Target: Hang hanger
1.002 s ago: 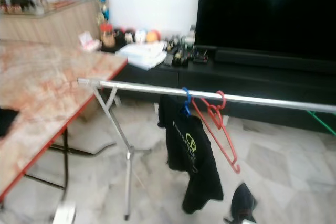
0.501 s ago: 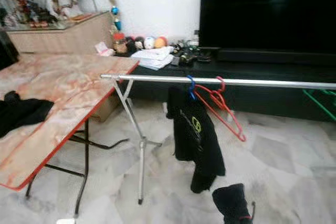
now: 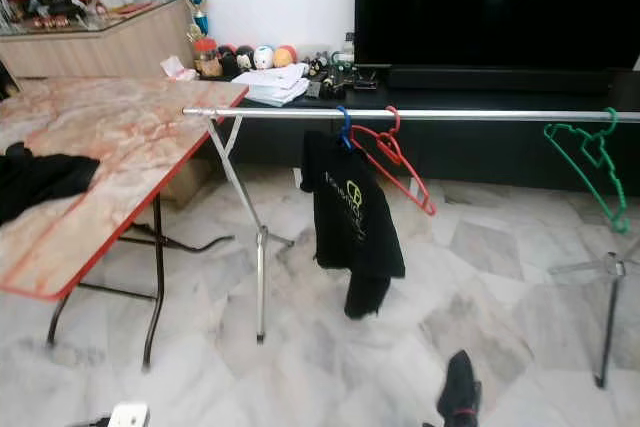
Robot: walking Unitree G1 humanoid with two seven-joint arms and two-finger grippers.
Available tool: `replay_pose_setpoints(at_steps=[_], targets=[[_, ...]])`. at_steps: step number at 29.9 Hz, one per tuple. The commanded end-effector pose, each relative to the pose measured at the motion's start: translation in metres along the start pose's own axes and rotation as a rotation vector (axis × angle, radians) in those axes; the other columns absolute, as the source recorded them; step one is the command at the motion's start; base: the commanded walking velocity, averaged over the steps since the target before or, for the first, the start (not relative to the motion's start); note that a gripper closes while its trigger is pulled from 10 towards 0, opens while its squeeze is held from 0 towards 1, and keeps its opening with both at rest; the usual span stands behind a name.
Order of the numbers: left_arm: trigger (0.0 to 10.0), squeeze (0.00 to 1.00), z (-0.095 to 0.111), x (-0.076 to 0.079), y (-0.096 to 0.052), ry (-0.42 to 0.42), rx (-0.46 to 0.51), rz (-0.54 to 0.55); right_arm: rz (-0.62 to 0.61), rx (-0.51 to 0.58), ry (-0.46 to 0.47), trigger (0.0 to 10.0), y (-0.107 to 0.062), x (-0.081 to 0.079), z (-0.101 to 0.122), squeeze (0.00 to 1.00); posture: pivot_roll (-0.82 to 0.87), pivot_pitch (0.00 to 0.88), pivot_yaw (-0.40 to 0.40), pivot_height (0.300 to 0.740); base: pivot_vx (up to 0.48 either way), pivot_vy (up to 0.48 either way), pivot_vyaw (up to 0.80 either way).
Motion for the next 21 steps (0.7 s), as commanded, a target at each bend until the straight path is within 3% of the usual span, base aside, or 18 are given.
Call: replay_pose_setpoints(at_steps=[1,6,8,10,11,13,14,15,17,19,21], targets=[[10.0,0.00,0.003,-0.002,0.000,-0.002,0.004,0.002,0.010,0.022,-0.005,10.0,0.001,-0.005,0.007,0.00,-0.05,0.000,0.070,0.740,0.000,0.000,0.00],[10.0,0.00,0.008,-0.001,0.002,0.004,0.004,-0.001,-0.012,0.063,0.034,10.0,0.004,-0.003,0.021,0.00,-0.02,0.000,0.066,0.740,0.000,0.000,0.00],[10.0,0.00,0.009,-0.004,0.002,-0.035,-0.001,0.000,-0.051,0.058,0.142,10.0,0.005,0.002,0.023,0.00,-0.02,0.000,0.079,0.740,0.000,0.000,0.00],[10.0,0.00,0.010,-0.010,0.001,-0.039,-0.001,0.021,-0.032,0.057,0.146,10.0,0.005,-0.002,0.023,0.00,-0.05,0.000,0.078,0.740,0.000,0.000,0.00],[10.0,0.00,0.009,-0.015,0.001,-0.136,0.002,0.056,-0.027,0.053,0.219,10.0,0.004,-0.006,0.020,0.00,-0.05,0.000,0.096,0.740,0.000,0.000,0.00],[10.0,0.00,0.004,-0.013,0.000,-0.174,-0.011,0.064,0.071,0.056,0.074,10.0,0.003,-0.025,0.018,0.00,-0.06,0.000,0.102,0.740,0.000,0.000,0.00],[10.0,0.00,0.001,-0.005,0.001,-0.065,-0.028,0.027,0.077,0.046,0.041,10.0,0.003,-0.028,0.017,0.00,-0.05,0.000,0.093,0.740,0.000,0.000,0.00],[10.0,0.00,-0.006,0.006,0.000,0.154,-0.046,-0.055,0.064,0.022,0.037,10.0,0.003,-0.024,0.014,0.00,-0.03,0.000,0.092,0.740,0.000,0.000,0.00],[10.0,0.00,-0.007,0.003,-0.001,0.161,-0.038,-0.055,0.056,0.005,0.005,10.0,0.003,-0.019,0.011,0.00,-0.03,0.000,0.089,0.740,0.000,0.000,0.00],[10.0,0.00,-0.004,-0.005,-0.001,0.068,-0.022,-0.012,0.052,0.010,-0.002,10.0,0.003,-0.016,0.013,0.00,-0.04,0.000,0.071,0.740,0.000,0.000,0.00],[10.0,0.00,-0.005,-0.007,-0.002,0.051,-0.030,-0.002,0.015,0.034,0.071,10.0,0.004,-0.006,0.018,0.00,-0.04,0.000,0.075,0.740,0.000,0.000,0.00]])
Point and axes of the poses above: a point about 5 cm out from each wrist's last joint towards the gripper, its own y axis pointing out of the wrist towards the gripper, its own z axis along the axis of the wrist's last joint, x = y × z, the point moved 2 cm from there along y, pointing out of the wrist towards the gripper, and after that the axes turned 6 degrees about y, right-handed, at the moved point
